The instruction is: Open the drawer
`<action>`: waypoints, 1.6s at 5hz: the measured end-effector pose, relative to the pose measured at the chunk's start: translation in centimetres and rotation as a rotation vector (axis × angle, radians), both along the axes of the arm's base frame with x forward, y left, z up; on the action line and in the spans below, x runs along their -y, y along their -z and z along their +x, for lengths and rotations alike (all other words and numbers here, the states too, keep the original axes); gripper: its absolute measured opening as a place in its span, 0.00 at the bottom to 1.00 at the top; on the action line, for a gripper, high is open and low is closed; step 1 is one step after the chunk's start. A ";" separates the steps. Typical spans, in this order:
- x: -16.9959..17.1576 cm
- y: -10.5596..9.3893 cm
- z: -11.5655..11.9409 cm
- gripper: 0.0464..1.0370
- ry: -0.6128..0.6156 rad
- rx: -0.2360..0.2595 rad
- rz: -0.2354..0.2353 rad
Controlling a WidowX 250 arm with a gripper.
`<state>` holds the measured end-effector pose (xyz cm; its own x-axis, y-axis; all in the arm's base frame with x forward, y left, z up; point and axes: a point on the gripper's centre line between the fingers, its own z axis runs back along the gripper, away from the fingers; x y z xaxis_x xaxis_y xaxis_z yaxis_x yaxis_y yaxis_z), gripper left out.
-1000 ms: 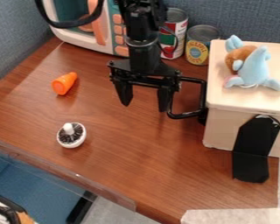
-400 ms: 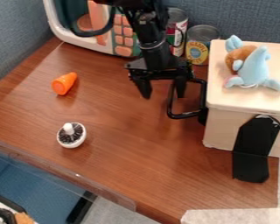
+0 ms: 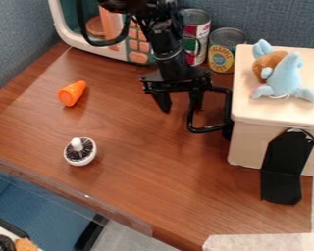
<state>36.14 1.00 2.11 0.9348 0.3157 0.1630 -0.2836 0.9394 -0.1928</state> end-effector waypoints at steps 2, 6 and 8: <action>-1.9 -0.1 -0.8 0.14 0.008 -0.043 0.052; -8.3 -1.8 -2.8 0.10 -0.072 -0.075 0.126; -8.3 -5.7 -3.0 0.61 0.049 -0.092 0.200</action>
<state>33.10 9.33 7.82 0.9620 0.2394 0.1312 -0.2444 0.9694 0.0230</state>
